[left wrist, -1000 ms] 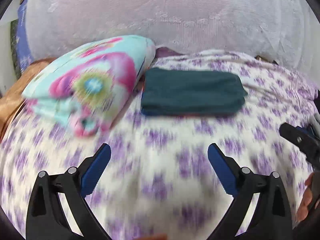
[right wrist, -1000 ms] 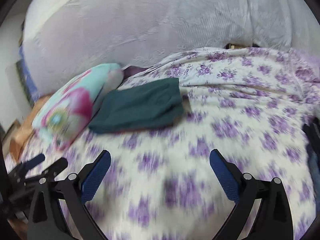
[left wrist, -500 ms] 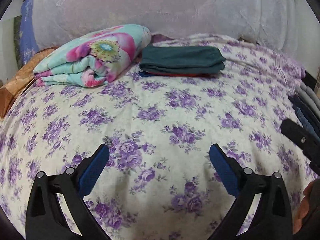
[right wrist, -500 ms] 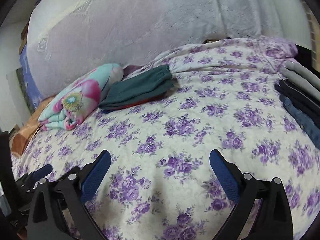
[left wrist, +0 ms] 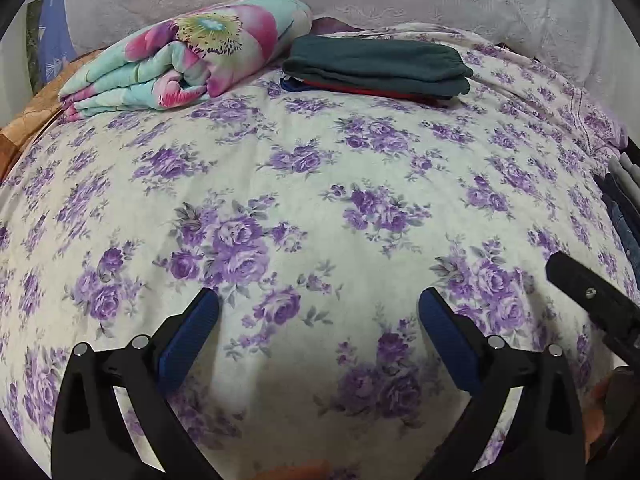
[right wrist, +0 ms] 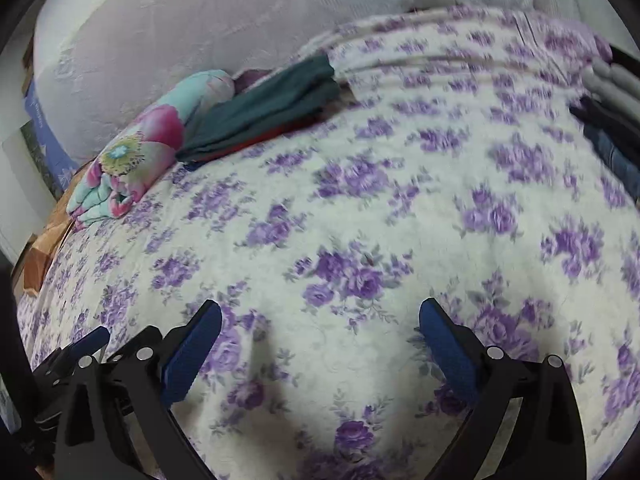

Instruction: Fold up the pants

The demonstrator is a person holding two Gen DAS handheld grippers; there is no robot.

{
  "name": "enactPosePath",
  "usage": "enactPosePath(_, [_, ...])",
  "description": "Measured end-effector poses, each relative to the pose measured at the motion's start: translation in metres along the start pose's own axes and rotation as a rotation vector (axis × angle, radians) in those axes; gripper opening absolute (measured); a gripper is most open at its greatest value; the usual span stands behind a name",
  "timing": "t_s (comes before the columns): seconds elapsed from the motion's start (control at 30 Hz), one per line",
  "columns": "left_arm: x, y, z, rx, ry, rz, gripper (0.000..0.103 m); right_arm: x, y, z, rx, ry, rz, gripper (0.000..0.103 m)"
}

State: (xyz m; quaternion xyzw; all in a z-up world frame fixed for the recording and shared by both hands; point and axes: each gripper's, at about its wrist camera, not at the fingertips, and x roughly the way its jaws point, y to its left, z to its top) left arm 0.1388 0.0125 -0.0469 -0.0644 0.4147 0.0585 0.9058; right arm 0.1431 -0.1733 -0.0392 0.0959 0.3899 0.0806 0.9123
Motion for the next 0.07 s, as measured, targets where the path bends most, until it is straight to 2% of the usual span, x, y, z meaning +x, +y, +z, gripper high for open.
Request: enactPosePath(0.07, [-0.0014,0.0012,-0.0003,-0.005,-0.006,0.000,0.098,-0.0011,0.0004,-0.0004,-0.001,-0.005,0.001,0.099])
